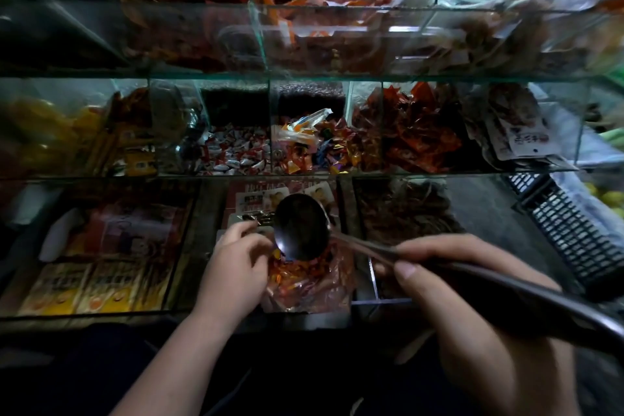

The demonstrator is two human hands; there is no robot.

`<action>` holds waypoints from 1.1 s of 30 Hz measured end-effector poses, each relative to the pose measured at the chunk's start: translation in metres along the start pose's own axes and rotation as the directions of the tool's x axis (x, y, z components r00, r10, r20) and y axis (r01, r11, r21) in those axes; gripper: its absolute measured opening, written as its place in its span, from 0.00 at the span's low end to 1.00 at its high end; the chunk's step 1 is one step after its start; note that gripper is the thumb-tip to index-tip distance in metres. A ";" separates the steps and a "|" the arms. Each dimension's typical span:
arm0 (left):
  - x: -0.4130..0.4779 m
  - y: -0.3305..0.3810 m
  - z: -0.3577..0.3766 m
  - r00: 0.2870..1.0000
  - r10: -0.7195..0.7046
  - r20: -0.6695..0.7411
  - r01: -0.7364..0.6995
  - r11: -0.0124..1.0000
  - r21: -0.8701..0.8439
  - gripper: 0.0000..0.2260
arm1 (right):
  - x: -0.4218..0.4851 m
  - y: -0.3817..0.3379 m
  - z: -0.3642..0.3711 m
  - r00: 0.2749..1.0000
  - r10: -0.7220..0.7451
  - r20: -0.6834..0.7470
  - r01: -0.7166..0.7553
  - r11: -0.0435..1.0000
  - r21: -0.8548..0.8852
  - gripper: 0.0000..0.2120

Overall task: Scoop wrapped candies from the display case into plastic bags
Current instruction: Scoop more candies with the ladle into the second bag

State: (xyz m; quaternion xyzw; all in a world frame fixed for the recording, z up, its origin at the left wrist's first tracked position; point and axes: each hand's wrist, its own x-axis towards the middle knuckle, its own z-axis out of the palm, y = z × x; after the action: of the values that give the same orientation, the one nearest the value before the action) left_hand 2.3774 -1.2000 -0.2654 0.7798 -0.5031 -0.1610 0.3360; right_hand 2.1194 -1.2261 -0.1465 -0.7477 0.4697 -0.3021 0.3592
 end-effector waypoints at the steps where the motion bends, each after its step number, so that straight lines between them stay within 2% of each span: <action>1: -0.004 -0.004 0.001 0.999 -0.023 -0.039 0.022 0.999 -0.028 0.13 | -0.002 -0.005 0.000 0.987 0.108 0.121 -0.116 0.992 0.056 0.11; 2: -0.007 -0.006 0.002 0.996 -0.045 -0.077 0.041 0.998 -0.051 0.15 | 0.000 -0.017 0.005 0.994 0.104 0.041 -0.108 0.989 0.102 0.09; 3: -0.008 -0.007 0.003 0.993 -0.064 -0.100 0.058 0.996 -0.066 0.15 | -0.013 -0.017 0.007 0.996 0.018 -0.092 -0.008 0.994 0.107 0.05; 4: -0.007 -0.007 0.003 0.992 -0.076 -0.105 0.069 0.995 -0.070 0.15 | -0.017 -0.019 0.015 0.989 -0.031 -0.142 0.045 0.994 0.100 0.03; 7: 0.000 -0.007 0.005 0.997 -0.061 -0.038 0.061 0.998 -0.008 0.16 | -0.001 0.007 0.052 0.992 -0.101 -0.072 0.101 0.995 0.000 0.04; 9: 0.003 -0.007 0.005 0.995 -0.092 0.031 0.090 0.995 0.053 0.24 | 0.017 0.029 0.076 0.990 -0.143 -0.013 0.142 0.989 -0.043 0.06; 12: 0.004 -0.011 0.008 0.980 -0.144 0.138 0.139 0.989 0.045 0.32 | 0.035 0.063 0.114 0.991 -0.131 -0.018 0.129 0.987 -0.098 0.07; 16: 0.001 -0.012 0.014 0.970 -0.152 0.191 0.159 0.987 -0.021 0.35 | 0.049 0.086 0.146 0.994 -0.090 -0.054 0.082 0.988 -0.131 0.04; 18: 0.000 -0.012 0.015 0.973 -0.145 0.182 0.154 0.987 -0.040 0.36 | 0.046 0.087 0.151 0.991 -0.099 -0.090 0.090 0.992 -0.093 0.02; 20: 0.000 -0.012 0.014 0.975 -0.137 0.177 0.148 0.987 -0.053 0.36 | 0.046 0.086 0.148 0.990 -0.008 -0.144 0.010 1.000 0.017 0.02; 23: -0.005 -0.012 0.014 0.975 -0.129 0.182 0.145 0.986 -0.079 0.37 | 0.049 0.088 0.145 0.974 0.205 -0.095 -0.184 0.965 0.188 0.06; 26: -0.011 -0.011 0.015 0.975 -0.115 0.191 0.139 0.983 -0.117 0.38 | 0.045 0.089 0.153 0.973 0.223 -0.060 -0.205 0.955 0.216 0.11; 28: -0.012 -0.011 0.014 0.974 -0.121 0.190 0.146 0.981 -0.128 0.38 | 0.042 0.091 0.158 0.962 0.257 -0.089 -0.225 0.937 0.267 0.13; 33: -0.012 -0.016 0.009 0.973 -0.145 0.177 0.177 0.967 -0.180 0.37 | 0.040 0.099 0.151 0.892 0.412 -0.188 -0.289 0.837 0.464 0.11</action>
State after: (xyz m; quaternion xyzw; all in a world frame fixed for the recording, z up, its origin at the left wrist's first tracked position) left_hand 2.3780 -1.1882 -0.2836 0.7658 -0.4453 -0.2995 0.3543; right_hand 2.2053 -1.2544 -0.3079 -0.5012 0.5688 -0.4277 0.4923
